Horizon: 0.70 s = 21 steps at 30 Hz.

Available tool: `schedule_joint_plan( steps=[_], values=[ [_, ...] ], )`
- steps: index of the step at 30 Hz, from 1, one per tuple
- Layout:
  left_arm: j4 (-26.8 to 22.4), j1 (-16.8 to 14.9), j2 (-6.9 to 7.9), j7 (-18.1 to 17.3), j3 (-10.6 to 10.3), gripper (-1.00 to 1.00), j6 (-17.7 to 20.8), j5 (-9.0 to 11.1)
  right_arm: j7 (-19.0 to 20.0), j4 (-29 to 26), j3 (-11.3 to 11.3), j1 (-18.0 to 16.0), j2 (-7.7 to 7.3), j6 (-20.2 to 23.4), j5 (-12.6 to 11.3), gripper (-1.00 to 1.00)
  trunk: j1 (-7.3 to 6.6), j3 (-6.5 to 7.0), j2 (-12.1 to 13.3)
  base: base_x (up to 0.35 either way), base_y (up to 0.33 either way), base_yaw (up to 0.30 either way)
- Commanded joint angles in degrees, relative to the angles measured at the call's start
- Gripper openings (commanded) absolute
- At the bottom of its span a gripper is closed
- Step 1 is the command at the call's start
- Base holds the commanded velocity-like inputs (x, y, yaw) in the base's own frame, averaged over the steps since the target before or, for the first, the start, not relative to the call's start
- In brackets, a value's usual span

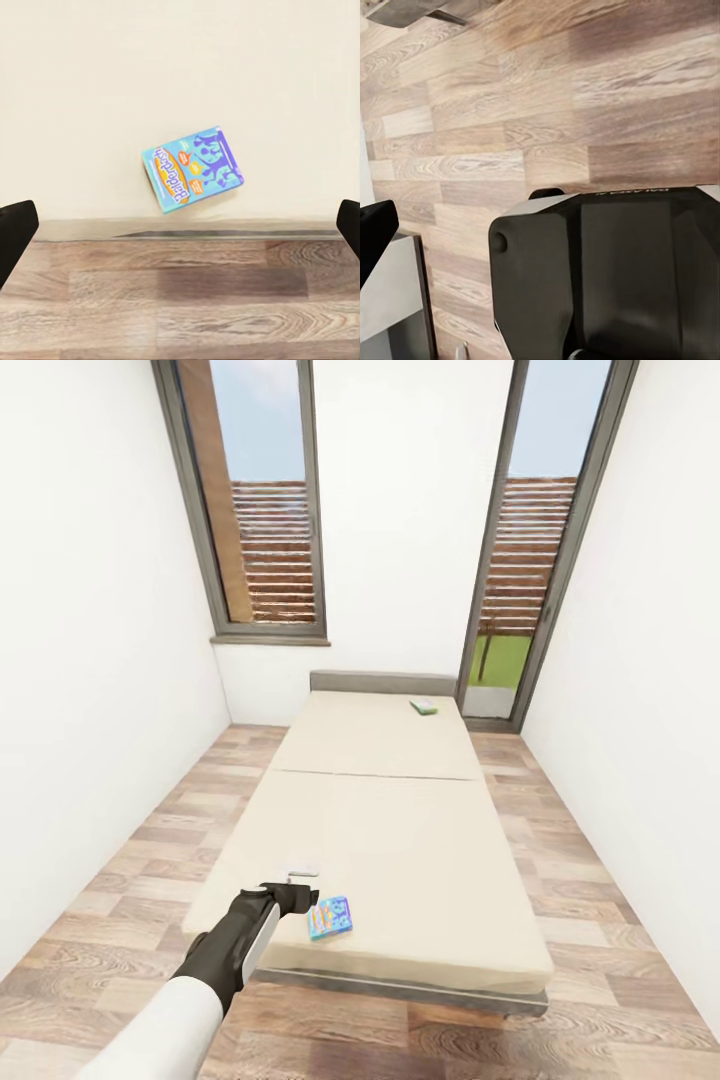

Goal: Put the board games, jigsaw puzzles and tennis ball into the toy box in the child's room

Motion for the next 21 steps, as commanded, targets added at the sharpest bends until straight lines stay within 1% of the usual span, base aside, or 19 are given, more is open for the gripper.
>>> schedule_joint_plan(
  steps=[1, 6, 10, 15, 21],
  values=[
    [-0.09, -0.04, 0.01, 0.13, -0.11, 1.0, 0.31, 0.02, 0.13, 0.07, 0.48, -0.06, -0.03, -0.33, -0.34, 1.0, 0.03, -0.22, -0.13, 0.019, 0.0, 0.0],
    [-0.09, -0.04, -0.06, 0.17, -0.16, 1.0, 0.24, -0.04, 0.13, 0.08, 0.52, 0.0, -0.06, -0.31, -0.34, 1.0, 0.03, -0.69, -0.13, 0.025, 0.0, 0.0],
    [-0.09, -0.04, -0.06, 0.18, -0.18, 1.0, 0.24, -0.07, 0.13, 0.08, 0.56, 0.01, -0.03, -0.28, -0.33, 1.0, 0.03, -1.07, -0.13, 0.14, 0.065, -0.012],
    [-0.09, -0.04, -0.01, -0.04, -0.18, 1.0, 0.23, -0.02, 0.13, 0.21, 0.57, 0.02, -0.03, -0.33, -0.32, 1.0, 0.03, -1.54, -0.13, 0.163, 0.089, -0.056],
    [-0.09, -0.04, 0.0, -0.13, -0.21, 1.0, 0.24, -0.07, 0.13, 0.32, 0.57, 0.02, 0.05, -0.42, -0.34, 1.0, 0.03, -2.11, -0.13, 0.039, 0.018, -0.075]
  ],
)
